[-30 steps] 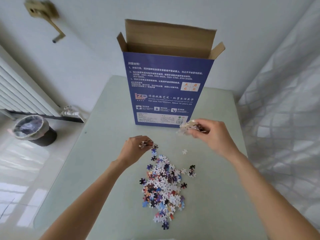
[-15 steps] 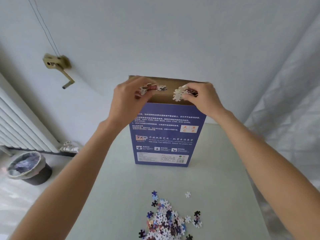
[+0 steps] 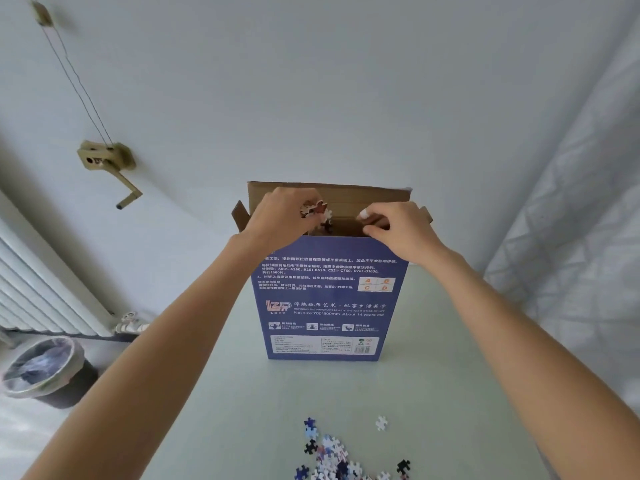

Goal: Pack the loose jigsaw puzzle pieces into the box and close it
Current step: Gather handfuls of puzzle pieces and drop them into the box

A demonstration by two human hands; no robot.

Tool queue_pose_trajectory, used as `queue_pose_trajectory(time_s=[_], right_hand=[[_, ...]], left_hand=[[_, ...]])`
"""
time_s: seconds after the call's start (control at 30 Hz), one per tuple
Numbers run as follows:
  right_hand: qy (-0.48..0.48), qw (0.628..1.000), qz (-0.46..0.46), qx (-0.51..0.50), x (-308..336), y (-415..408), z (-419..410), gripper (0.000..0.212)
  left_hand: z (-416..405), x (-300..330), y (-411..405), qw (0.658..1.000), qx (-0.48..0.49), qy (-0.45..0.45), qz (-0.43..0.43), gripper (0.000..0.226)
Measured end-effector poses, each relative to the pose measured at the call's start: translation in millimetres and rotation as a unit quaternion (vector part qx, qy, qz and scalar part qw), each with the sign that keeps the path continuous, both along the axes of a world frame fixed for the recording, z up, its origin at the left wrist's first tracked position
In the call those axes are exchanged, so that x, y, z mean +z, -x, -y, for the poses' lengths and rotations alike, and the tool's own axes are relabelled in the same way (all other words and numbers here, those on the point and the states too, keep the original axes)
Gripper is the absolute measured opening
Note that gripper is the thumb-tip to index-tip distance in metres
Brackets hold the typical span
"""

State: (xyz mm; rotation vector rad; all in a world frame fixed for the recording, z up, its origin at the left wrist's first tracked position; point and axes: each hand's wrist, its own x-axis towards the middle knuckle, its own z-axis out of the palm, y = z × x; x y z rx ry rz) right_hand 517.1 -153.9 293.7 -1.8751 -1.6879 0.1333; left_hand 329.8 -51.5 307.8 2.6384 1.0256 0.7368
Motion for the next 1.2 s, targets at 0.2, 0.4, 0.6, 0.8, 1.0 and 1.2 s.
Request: queue_pose_trajectory(time_s=[0.2, 0.4, 0.6, 0.8, 1.0, 1.2], right_hand=[[-0.106, 0.994, 0.038, -0.002, -6.1, 5.0, 12.5, 0.015], [-0.285, 0.955, 0.086, -0.006, -23.2, 32.6, 54.5, 0.012], [-0.154, 0.987, 0.038, -0.001, -128.2, 56.0, 124.7, 0.014], [0.176, 0.970, -0.155, -0.064, -249.0, 56.9, 193.6, 0.030], [0.389, 0.897, -0.087, -0.190, -303.5, 70.4, 225.2, 0.058], [0.389, 0.917, -0.063, -0.065, -317.6, 124.5, 220.7, 0.082]], left_hand=[[5.3, -5.2, -2.0, 0.998, -0.013, -0.048, -0.023, 0.019], [32.7, -28.4, 12.9, 0.926, -0.093, -0.334, 0.150, 0.013], [103.0, -114.4, 48.2, 0.978, -0.076, -0.119, 0.153, 0.015], [163.8, -227.7, 66.2, 0.961, 0.063, 0.259, 0.072, 0.023], [196.7, -297.5, 71.3, 0.912, 0.045, 0.335, -0.235, 0.076], [231.8, -319.4, 82.8, 0.899, 0.000, 0.297, -0.323, 0.095]])
